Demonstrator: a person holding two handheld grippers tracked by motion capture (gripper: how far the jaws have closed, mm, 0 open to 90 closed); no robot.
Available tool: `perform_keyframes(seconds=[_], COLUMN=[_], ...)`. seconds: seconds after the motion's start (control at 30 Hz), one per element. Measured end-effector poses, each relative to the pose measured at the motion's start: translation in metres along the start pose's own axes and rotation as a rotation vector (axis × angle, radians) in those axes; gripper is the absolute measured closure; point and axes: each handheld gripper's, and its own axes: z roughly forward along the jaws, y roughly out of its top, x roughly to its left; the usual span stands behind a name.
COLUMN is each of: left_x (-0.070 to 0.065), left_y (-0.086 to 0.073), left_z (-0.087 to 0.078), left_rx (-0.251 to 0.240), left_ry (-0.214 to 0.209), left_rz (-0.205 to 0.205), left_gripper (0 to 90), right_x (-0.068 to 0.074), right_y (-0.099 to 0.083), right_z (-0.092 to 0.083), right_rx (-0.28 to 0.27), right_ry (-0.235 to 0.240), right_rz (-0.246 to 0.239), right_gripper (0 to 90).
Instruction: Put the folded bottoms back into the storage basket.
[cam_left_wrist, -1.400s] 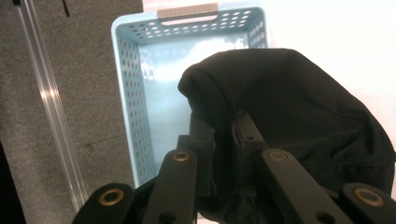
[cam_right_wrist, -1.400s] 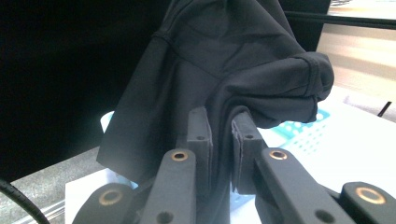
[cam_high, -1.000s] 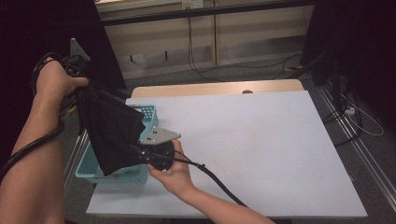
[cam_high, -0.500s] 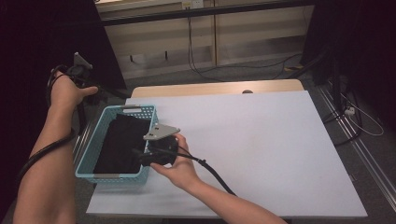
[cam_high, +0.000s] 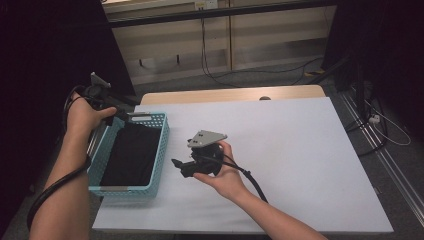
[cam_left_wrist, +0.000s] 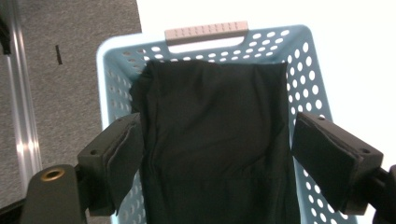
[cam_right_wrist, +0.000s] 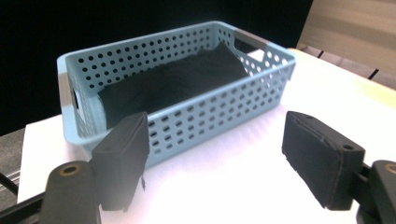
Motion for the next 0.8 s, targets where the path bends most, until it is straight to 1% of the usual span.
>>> perform_keyframes(seconds=[0.1,0.2,0.27,0.37,0.4,0.43,0.5,0.57,0.6,0.63,0.67,0.7,0.73,0.77,0.8], left_x=[-0.003,-0.004,-0.004,-0.003,-0.002,-0.002,-0.001,-0.001,0.0,0.0,0.001,0.001,0.002,0.002,0.003], left_y=[-0.009,-0.016,-0.022,-0.03,-0.033,-0.037,-0.043,-0.048,-0.051,-0.054,-0.056,-0.058,-0.06,-0.062,-0.063], left_z=[0.006,0.011,0.015,0.022,0.026,0.03,0.037,0.046,0.051,0.055,0.06,0.065,0.07,0.075,0.079], left_rx=[-0.007,-0.02,-0.032,-0.056,-0.057,-0.052,-0.059,-0.05,-0.043,-0.023,-0.015,-0.01,0.01,0.013,0.021], left_ry=[-0.021,-0.032,-0.036,-0.048,-0.057,-0.057,-0.042,-0.03,-0.02,-0.021,-0.022,-0.018,-0.013,-0.011,-0.008], left_rz=[0.006,0.017,0.016,-0.002,-0.001,0.001,0.012,0.029,0.036,0.03,0.029,0.027,0.03,0.026,0.025], left_gripper=[17.2,17.3,17.2,19.8,23.3,30.2,37.7,50.5,55.5,65.2,71.9,76.1,84.1,85.8,89.7], right_x=[-0.008,-0.017,-0.022,-0.028,-0.03,-0.031,-0.034,-0.036,-0.038,-0.039,-0.041,-0.043,-0.045,-0.047,-0.048], right_y=[-0.007,-0.014,-0.019,-0.026,-0.028,-0.03,-0.034,-0.039,-0.042,-0.045,-0.047,-0.05,-0.052,-0.054,-0.056], right_z=[-0.005,-0.009,-0.011,-0.015,-0.016,-0.017,-0.021,-0.024,-0.025,-0.027,-0.028,-0.029,-0.03,-0.032,-0.033], right_rx=[0.024,0.054,0.07,0.088,0.092,0.096,0.1,0.106,0.114,0.121,0.127,0.133,0.136,0.139,0.142], right_ry=[0.003,0.005,0.008,-0.006,-0.008,-0.01,-0.016,-0.022,-0.026,-0.031,-0.034,-0.038,-0.045,-0.05,-0.053], right_rz=[-0.003,-0.002,0.005,0.013,0.018,0.019,0.022,0.024,0.022,0.02,0.02,0.023,0.027,0.03,0.034], right_gripper=[21.7,21.1,20.9,20.5,20.4,20.3,20.4,20.2,20.0,19.9,19.8,19.8,19.8,19.8,19.5])
